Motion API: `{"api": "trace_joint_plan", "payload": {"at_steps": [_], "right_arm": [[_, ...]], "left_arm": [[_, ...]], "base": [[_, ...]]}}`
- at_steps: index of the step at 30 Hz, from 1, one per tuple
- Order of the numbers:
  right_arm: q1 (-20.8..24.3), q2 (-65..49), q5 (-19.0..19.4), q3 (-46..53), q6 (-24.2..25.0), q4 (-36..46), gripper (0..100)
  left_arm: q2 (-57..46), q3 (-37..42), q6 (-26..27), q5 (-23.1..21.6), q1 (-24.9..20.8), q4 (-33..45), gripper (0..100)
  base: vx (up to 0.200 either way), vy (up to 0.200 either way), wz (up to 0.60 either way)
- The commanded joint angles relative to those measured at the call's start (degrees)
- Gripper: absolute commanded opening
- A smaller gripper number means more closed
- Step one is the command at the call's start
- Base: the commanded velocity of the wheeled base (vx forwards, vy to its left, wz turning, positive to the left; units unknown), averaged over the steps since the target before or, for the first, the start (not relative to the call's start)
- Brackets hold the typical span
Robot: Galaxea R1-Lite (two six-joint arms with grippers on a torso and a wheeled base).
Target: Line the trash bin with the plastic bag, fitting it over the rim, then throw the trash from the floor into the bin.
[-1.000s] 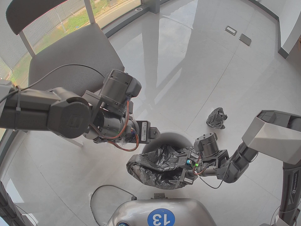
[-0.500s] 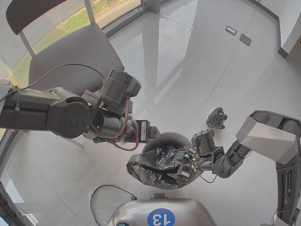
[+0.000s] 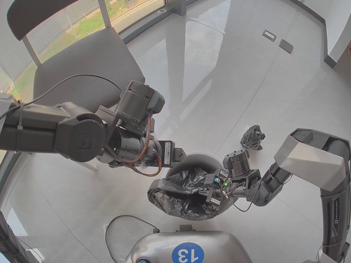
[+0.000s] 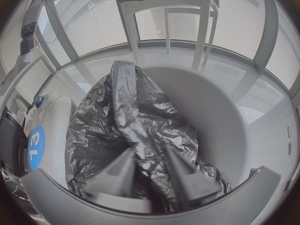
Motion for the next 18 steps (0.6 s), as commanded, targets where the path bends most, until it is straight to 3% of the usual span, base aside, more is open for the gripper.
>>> {"api": "trace_joint_plan", "payload": {"at_steps": [1, 12, 18], "right_arm": [[0.5, -0.4, 0.0, -0.1, 0.0, -0.1, 0], [1.2, -3.8, 0.0, -2.2, 1.7, -0.3, 0], [-1.1, -5.9, -0.1, -4.4, 1.8, -0.4, 0]], "left_arm": [[-0.1, 0.1, 0.0, 0.0, 0.0, 0.0, 100], [-0.6, 1.1, 0.0, 0.7, 0.0, 0.0, 100], [-1.7, 2.6, -0.1, 1.0, 0.1, 0.0, 100]], "base": [[0.000, 0.000, 0.00], [0.000, 0.000, 0.00], [0.000, 0.000, 0.00]]}}
